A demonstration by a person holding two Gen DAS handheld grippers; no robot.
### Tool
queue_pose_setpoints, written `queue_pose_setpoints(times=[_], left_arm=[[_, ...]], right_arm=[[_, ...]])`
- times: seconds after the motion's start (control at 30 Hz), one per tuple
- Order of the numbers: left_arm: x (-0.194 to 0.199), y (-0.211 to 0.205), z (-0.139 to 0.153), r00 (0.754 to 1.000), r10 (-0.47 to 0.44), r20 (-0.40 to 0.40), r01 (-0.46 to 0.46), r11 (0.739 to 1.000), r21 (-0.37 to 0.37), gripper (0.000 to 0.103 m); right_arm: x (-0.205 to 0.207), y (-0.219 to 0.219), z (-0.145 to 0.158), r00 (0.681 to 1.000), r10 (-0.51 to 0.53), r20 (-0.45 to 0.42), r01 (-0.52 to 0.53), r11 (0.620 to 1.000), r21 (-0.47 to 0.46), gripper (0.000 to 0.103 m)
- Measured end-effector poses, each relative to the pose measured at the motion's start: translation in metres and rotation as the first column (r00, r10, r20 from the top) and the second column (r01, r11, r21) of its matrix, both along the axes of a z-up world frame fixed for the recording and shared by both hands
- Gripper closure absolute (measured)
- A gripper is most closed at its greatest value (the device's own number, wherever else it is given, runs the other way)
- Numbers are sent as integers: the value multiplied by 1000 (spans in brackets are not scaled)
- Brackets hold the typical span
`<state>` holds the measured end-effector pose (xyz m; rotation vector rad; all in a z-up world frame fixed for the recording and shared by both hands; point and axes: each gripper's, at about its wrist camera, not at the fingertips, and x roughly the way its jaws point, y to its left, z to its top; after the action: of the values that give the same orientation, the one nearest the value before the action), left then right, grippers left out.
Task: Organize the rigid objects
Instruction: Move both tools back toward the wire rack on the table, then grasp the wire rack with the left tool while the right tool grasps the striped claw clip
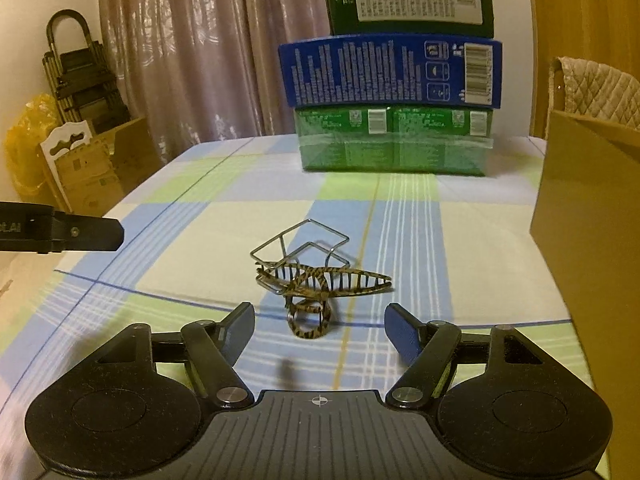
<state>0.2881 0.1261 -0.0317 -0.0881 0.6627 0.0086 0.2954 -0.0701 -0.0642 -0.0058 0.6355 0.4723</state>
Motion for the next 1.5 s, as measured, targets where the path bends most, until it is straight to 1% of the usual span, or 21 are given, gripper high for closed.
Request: queue_pose_setpoints(times=[0.1, 0.2, 0.27, 0.37, 0.47, 0.53, 0.7, 0.9, 1.0, 1.1, 1.17, 1.27, 1.37, 1.5], left_arm=[[7, 2, -5, 1000, -1, -26, 1, 1000, -8, 17], [13, 3, -9, 999, 17, -49, -18, 1000, -14, 13], [16, 4, -12, 997, 38, -64, -39, 999, -20, 13], [18, 3, -13, 997, 29, -72, -29, 1000, -7, 13], [17, 5, -13, 997, 27, -71, -27, 1000, -2, 13], [17, 5, -13, 997, 25, -70, -26, 1000, -5, 13], [18, 4, -14, 997, 12, -74, -12, 1000, -3, 13], [20, -2, -18, 996, -28, -81, 28, 1000, 0, 13], [24, -11, -22, 994, -81, -73, 83, 996, 17, 13], [30, -23, -30, 987, -146, -73, 150, 988, 41, 13], [36, -30, -36, 980, -187, -70, 190, 981, 44, 14], [44, -41, -40, 971, -233, -49, 235, 971, 37, 19], [54, -48, -46, 966, -257, -25, 258, 966, 30, 24], [67, -60, -57, 963, -268, -17, 269, 962, 51, 34]], right_arm=[[9, 8, -7, 1000, 17, 4, -17, 1000, -9, 44], [17, 16, -13, 1000, 21, 12, -20, 999, -25, 48], [21, 21, -17, 1000, 10, 17, -10, 999, -33, 50], [26, 28, -22, 1000, 14, 13, -14, 999, -44, 56], [29, 33, -25, 1000, 11, 13, -11, 998, -56, 65], [30, 33, -27, 1000, 4, 8, -4, 998, -59, 75], [26, 28, -24, 1000, 12, 3, -12, 997, -70, 76], [15, 5, -22, 1000, 15, -21, -16, 996, -90, 76], [9, -10, -21, 1000, -1, -18, -1, 994, -107, 76], [7, -26, -20, 1000, -21, -16, 19, 993, -116, 76], [9, -33, -19, 999, -32, -21, 29, 993, -115, 76], [13, -41, -17, 999, -46, -21, 43, 992, -115, 76], [13, -44, -17, 998, -53, -25, 50, 993, -111, 76], [11, -44, -18, 998, -54, -24, 51, 993, -110, 76]])
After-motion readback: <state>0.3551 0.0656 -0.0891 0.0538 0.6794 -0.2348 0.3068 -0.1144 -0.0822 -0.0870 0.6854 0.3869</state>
